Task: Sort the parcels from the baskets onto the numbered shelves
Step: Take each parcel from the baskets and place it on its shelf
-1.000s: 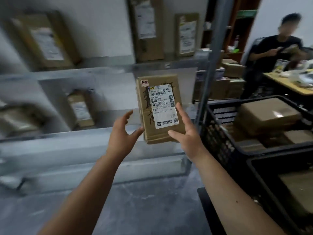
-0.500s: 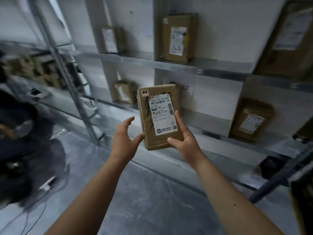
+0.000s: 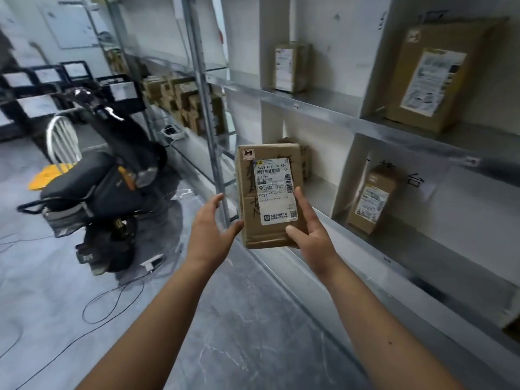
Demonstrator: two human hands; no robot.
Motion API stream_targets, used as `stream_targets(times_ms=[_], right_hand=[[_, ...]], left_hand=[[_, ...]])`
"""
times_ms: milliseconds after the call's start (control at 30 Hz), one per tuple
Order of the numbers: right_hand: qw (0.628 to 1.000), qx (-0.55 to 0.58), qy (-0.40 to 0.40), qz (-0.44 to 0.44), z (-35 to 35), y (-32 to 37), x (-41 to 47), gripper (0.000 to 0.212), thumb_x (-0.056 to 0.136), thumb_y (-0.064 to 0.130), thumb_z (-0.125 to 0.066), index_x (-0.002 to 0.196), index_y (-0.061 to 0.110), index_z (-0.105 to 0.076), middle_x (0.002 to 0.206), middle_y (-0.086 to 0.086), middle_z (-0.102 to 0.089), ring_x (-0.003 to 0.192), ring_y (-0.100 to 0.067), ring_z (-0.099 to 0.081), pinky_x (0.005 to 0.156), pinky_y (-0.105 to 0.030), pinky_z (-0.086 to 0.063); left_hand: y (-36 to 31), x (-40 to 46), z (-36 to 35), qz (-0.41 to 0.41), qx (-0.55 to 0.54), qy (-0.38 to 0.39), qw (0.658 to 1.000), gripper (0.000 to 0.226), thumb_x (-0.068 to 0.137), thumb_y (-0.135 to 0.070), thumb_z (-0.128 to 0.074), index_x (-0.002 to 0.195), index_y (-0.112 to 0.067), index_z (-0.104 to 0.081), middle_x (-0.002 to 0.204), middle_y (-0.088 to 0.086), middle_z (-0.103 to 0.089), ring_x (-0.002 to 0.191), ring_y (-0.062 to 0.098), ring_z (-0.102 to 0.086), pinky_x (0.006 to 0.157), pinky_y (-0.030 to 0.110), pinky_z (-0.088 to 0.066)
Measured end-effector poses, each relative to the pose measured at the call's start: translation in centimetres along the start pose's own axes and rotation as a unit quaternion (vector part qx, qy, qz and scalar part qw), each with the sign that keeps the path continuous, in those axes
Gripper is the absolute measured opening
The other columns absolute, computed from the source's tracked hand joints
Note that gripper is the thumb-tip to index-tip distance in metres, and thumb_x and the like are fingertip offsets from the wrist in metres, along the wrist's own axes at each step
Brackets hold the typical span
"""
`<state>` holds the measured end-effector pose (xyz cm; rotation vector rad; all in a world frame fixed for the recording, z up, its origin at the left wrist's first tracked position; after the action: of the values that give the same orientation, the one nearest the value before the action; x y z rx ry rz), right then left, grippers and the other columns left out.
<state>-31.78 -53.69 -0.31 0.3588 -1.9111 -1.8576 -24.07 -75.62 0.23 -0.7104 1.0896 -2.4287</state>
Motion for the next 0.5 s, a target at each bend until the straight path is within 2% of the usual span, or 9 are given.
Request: stream_targets(times_ms=[133,233,333,500], right_hand=[[0.999,-0.005,0.045,-0.002,0.1,-1.3,3.4,0.086,0.099,-0.004,-0.055,0.151,0.062,-0.036,0.153,0.011,-0.052,0.137,-0.013,-0.057,0.111,-0.048,-0.051],[0.997,-0.016,0.074,0.005,-0.5,-2.1,5.7,0.087,0.093,0.0,-0.063,0.148,0.063,-0.038,0.153,0.012,-0.052,0.136,-0.009,-0.056,0.111,-0.049,-0.051],[0.994,-0.043,0.105,0.007,-1.9,-3.1,7.9,0.089,0.089,0.003,-0.067,0.152,0.059,-0.039,0.154,0.01,-0.05,0.137,-0.007,-0.054,0.113,-0.046,-0.05],[0.99,-0.054,0.132,-0.007,-5.5,-4.6,12.0,0.091,0.094,-0.008,-0.065,0.152,0.056,-0.038,0.148,0.021,-0.05,0.132,0.001,-0.055,0.109,-0.036,-0.053]], left_hand=[[1.2,1.5,-0.3,0.029,0.03,-0.024,0.999,0.08,0.088,-0.038,-0.083,0.156,-0.025,-0.043,0.155,0.0,-0.05,0.144,0.018,-0.043,0.12,0.045,-0.039],[2.8,2.4,-0.3,0.048,0.08,-0.036,0.995,0.079,0.089,-0.038,-0.083,0.156,-0.023,-0.043,0.155,0.001,-0.05,0.144,0.021,-0.043,0.12,0.044,-0.038],[4.7,3.2,0.2,0.065,0.135,-0.047,0.988,0.079,0.088,-0.043,-0.082,0.155,-0.026,-0.045,0.151,0.002,-0.053,0.141,0.025,-0.048,0.116,0.048,-0.043],[7.9,5.7,1.9,0.098,0.218,-0.067,0.969,0.082,0.087,-0.053,-0.079,0.156,-0.027,-0.044,0.151,0.001,-0.053,0.139,0.027,-0.047,0.113,0.048,-0.043]])
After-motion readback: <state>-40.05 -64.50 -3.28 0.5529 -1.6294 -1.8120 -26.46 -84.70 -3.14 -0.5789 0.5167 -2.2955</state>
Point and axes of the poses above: each hand's wrist, its own x-axis towards the middle knuckle, its own z-axis out of the back of the hand, y = z × x, the point moved 2 cm from there along x, towards the middle knuckle
